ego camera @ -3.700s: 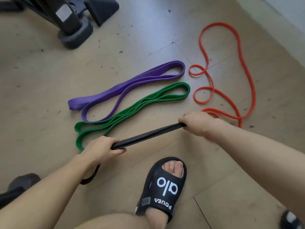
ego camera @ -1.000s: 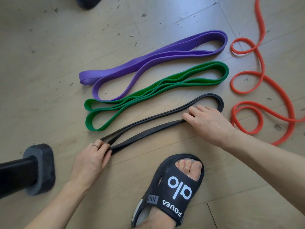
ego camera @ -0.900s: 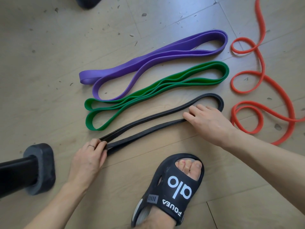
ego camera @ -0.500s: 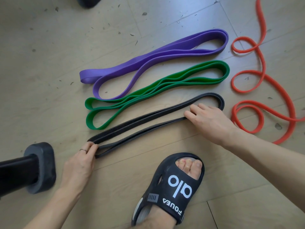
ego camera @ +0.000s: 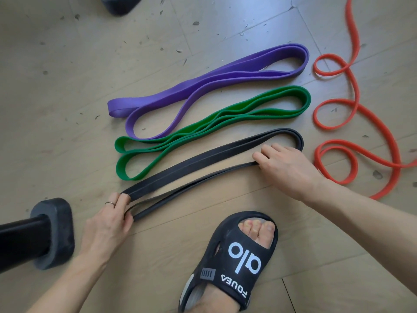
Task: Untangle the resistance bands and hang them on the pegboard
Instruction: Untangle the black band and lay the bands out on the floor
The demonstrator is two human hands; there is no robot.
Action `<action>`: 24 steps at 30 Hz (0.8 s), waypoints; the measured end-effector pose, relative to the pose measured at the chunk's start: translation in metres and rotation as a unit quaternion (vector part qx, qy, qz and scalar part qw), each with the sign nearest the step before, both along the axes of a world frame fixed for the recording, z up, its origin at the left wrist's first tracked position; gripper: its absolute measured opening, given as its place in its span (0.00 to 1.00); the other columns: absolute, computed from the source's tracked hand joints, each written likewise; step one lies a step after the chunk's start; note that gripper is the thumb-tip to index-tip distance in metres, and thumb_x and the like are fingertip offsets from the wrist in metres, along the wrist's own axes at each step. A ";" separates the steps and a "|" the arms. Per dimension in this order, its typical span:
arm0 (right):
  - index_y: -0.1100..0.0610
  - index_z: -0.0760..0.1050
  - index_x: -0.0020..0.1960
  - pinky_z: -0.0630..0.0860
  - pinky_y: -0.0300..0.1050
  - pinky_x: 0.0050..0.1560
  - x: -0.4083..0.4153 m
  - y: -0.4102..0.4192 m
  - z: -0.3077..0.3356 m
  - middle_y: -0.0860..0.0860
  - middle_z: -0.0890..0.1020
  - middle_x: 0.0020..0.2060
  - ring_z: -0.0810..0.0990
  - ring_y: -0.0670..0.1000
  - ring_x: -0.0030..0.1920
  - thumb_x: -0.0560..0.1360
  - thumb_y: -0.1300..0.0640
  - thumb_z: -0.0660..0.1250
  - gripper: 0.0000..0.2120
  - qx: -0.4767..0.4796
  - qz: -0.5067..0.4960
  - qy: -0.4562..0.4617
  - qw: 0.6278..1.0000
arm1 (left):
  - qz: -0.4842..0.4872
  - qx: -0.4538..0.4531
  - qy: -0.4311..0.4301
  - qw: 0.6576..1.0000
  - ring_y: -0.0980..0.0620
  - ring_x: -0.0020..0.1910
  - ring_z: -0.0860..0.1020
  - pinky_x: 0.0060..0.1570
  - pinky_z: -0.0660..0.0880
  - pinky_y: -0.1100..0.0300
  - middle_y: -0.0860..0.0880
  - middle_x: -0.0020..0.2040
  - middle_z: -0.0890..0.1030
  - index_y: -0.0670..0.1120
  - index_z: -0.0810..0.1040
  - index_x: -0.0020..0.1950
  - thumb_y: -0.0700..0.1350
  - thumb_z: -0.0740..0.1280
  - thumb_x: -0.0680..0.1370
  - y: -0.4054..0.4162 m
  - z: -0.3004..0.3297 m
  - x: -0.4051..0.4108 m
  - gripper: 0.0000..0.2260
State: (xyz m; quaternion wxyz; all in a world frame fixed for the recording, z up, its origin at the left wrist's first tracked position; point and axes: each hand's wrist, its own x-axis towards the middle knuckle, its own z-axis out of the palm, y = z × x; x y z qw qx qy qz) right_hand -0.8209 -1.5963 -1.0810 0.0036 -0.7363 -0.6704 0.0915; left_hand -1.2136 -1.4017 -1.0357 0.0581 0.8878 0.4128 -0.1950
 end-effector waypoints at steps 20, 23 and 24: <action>0.59 0.66 0.76 0.60 0.61 0.77 0.010 0.022 0.017 0.57 0.76 0.65 0.71 0.61 0.70 0.72 0.44 0.73 0.38 -0.072 -0.016 -0.009 0.997 | -0.140 0.040 -0.020 0.989 0.36 0.59 0.75 0.57 0.76 0.43 0.38 0.64 0.77 0.37 0.74 0.72 0.53 0.81 0.66 0.000 -0.017 0.076 0.39; 0.61 0.70 0.70 0.65 0.60 0.73 0.008 0.023 0.014 0.56 0.78 0.56 0.76 0.60 0.60 0.71 0.46 0.74 0.33 -0.064 -0.014 -0.003 0.998 | -0.153 0.047 -0.003 0.987 0.37 0.61 0.75 0.60 0.74 0.44 0.38 0.64 0.79 0.36 0.75 0.71 0.53 0.79 0.68 -0.005 -0.024 0.079 0.37; 0.61 0.72 0.68 0.67 0.59 0.70 0.007 0.024 0.013 0.56 0.78 0.53 0.76 0.60 0.58 0.71 0.48 0.73 0.30 -0.063 -0.010 -0.005 0.998 | -0.156 0.049 -0.002 0.987 0.36 0.61 0.76 0.61 0.73 0.44 0.38 0.63 0.79 0.36 0.75 0.71 0.52 0.79 0.69 -0.005 -0.026 0.080 0.36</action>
